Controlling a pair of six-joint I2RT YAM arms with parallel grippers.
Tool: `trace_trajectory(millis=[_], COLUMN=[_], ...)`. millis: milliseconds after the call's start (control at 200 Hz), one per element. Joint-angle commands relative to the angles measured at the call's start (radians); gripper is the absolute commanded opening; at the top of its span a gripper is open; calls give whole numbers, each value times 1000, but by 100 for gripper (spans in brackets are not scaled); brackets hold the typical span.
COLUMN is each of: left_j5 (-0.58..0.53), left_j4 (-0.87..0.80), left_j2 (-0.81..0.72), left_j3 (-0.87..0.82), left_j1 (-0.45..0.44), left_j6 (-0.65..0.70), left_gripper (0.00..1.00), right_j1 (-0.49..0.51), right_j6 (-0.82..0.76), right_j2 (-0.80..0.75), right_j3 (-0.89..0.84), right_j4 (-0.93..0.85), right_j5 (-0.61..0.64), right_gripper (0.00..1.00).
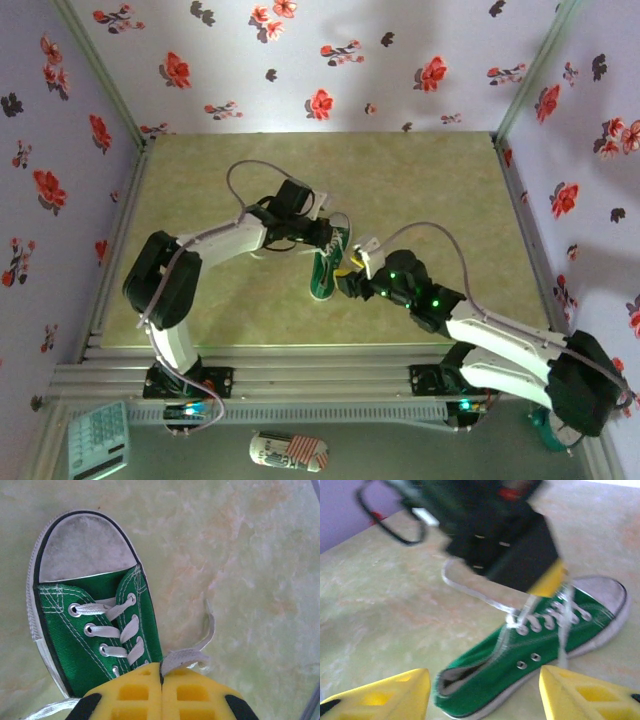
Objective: Tie the shoes
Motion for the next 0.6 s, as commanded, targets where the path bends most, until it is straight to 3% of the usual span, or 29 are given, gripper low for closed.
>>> trace_trajectory(millis=[0,210,595], left_j5=[48,80,84], left_j4=[-105,-217,-396], left_j2=[35,79,140], left_j3=[70,150,276], left_j1=[12,12,15], left_j6=[-24,-8,81], left_gripper=[0,0,0], right_j1=[146,333,378], right_j6=[-126,-235,-361], right_j2=[25,307,815], right_j3=[37,206,598], right_j4=[-59,-90,-93], right_j5=[155,258,306], right_gripper=[62,62,58])
